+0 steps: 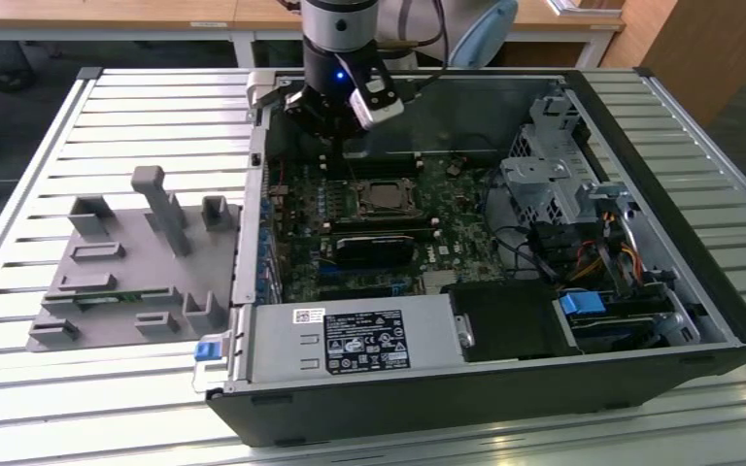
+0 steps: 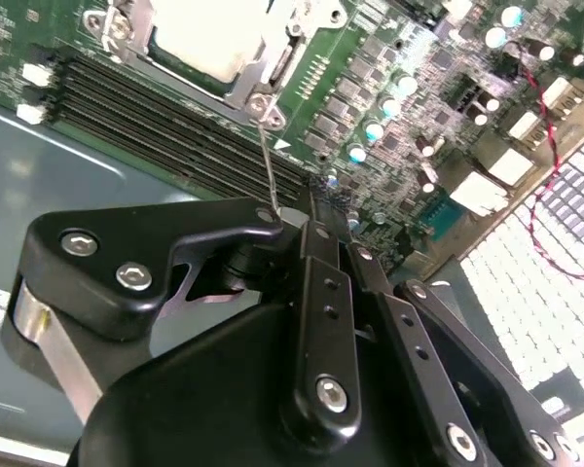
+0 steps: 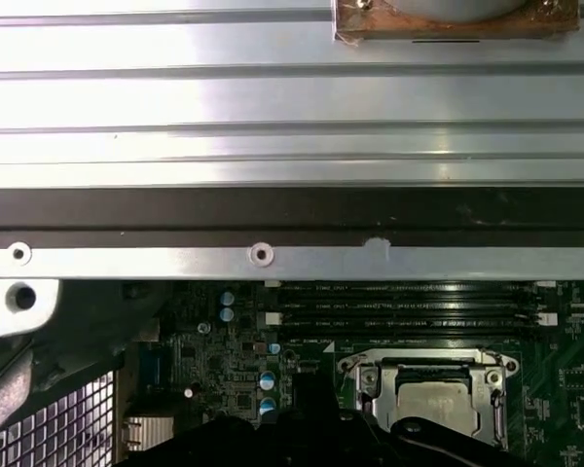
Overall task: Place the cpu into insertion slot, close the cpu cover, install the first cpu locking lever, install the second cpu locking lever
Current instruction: 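Install the first cpu locking lever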
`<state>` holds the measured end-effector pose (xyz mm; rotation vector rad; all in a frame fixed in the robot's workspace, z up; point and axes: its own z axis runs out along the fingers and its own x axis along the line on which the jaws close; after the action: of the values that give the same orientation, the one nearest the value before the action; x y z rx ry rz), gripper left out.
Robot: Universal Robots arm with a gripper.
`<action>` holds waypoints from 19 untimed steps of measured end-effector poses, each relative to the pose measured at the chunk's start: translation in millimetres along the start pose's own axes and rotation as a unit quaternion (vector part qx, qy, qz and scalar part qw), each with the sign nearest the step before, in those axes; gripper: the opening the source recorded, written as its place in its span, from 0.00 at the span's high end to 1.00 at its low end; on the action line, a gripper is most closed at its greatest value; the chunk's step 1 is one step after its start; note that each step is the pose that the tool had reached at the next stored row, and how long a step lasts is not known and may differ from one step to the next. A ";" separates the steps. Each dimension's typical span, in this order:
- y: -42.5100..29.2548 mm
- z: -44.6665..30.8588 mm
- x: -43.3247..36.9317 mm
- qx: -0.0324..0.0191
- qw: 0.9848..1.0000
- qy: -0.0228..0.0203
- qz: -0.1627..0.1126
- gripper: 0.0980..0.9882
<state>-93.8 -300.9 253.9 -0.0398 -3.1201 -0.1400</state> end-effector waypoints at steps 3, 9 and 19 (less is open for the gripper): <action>0.2 0.0 -8.0 0.000 1.000 0.000 0.000 0.99; 0.9 0.8 -31.7 0.000 1.000 0.000 0.000 0.99; -1.0 3.5 -51.2 -0.017 1.000 -0.001 0.000 0.99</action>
<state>-42.7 -302.9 249.3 -0.0391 -3.1188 -0.1928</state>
